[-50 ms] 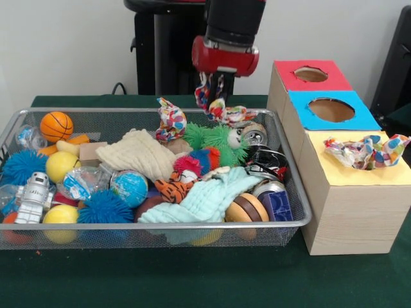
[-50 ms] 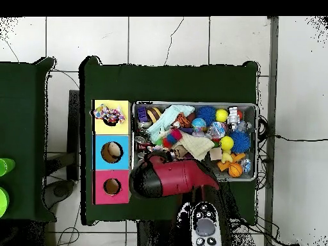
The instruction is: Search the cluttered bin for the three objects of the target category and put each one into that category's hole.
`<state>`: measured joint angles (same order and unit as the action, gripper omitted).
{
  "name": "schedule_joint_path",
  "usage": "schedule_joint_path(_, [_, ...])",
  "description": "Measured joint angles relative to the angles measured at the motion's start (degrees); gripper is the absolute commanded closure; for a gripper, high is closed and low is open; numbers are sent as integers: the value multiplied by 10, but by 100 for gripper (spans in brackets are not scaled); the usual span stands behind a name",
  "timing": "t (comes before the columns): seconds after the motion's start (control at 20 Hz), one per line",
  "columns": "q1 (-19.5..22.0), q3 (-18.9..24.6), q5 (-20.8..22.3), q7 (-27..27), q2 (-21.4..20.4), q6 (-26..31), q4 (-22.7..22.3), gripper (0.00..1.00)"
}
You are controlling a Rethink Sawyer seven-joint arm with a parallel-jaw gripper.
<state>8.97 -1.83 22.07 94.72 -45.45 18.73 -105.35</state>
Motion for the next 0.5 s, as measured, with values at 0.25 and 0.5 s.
schedule_joint_path(0.25, [5,18,-13,0,-42,16,1,100])
schedule_joint_path(0.5, [4,36,-35,0,-51,16,8,100])
